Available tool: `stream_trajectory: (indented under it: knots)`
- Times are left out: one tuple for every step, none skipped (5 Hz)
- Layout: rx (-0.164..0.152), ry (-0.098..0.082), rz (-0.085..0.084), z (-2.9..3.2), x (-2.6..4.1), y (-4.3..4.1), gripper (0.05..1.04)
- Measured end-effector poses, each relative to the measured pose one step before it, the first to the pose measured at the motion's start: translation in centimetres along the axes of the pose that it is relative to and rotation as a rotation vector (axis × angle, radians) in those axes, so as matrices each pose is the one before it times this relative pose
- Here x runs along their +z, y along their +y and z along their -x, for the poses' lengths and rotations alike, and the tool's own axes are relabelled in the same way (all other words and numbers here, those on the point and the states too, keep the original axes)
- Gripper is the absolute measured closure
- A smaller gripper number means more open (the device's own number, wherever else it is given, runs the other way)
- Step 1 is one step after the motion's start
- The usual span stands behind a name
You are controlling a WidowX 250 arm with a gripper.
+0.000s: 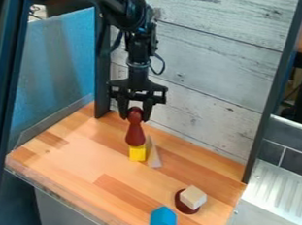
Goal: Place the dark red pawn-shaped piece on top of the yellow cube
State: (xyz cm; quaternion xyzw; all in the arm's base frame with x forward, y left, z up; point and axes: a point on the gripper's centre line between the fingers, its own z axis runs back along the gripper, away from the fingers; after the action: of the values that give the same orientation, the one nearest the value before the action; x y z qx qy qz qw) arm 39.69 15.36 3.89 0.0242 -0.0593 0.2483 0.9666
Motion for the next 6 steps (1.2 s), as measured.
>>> stream_trajectory:
  knots:
    - [0.0019, -0.0039, -0.005, -0.437, -0.072, 0.022, 0.516]
    - [-0.0005, 0.0136, -0.0021, 0.182, -0.511, 0.006, 0.516]
    - [-0.0032, -0.0082, 0.007, -0.13, -0.124, -0.181, 0.516]
    - [-0.0056, 0.0007, -0.0029, 0.145, -0.118, -0.321, 0.516]
    - [-0.0008, -0.0071, 0.0135, 0.019, -0.129, -0.264, 0.466]
    - [0.0071, 0.0095, 0.0104, 0.248, -0.225, -0.158, 0.171]
